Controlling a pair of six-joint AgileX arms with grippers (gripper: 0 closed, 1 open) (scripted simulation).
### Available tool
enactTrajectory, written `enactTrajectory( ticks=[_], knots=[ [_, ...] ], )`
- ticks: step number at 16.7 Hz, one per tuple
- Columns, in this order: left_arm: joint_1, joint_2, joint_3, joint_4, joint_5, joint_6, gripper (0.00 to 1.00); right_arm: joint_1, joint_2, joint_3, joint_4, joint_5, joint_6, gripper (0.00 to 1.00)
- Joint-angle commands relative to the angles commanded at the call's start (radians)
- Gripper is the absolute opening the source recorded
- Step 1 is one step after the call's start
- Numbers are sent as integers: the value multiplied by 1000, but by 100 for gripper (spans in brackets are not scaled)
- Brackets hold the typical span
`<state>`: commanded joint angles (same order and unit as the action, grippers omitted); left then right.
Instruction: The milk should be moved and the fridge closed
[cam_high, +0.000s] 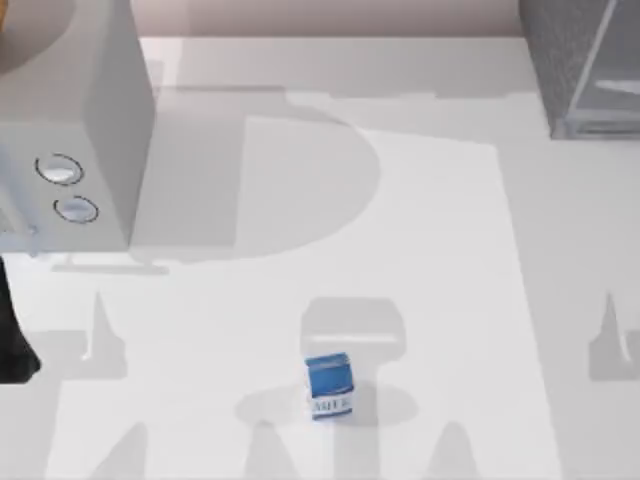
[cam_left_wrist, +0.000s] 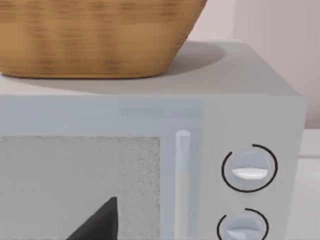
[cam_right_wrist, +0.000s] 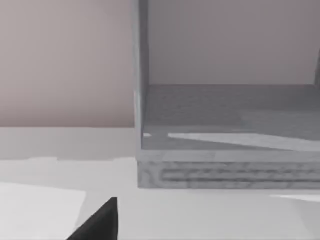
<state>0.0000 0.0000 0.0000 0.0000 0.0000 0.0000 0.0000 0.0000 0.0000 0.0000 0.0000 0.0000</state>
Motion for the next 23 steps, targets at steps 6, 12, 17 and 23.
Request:
enactTrajectory(
  ticks=[6, 12, 17, 23],
  knots=[
    [0, 0, 0, 0, 0, 0, 100, 111, 101, 4, 98, 110, 4, 100],
    [0, 0, 0, 0, 0, 0, 100, 483, 410, 11, 385, 485, 6, 100],
    [0, 0, 0, 0, 0, 0, 100, 787, 654, 18, 617, 792, 14, 100],
    [0, 0, 0, 0, 0, 0, 100, 924, 768, 24, 730, 928, 18, 100]
  ],
)
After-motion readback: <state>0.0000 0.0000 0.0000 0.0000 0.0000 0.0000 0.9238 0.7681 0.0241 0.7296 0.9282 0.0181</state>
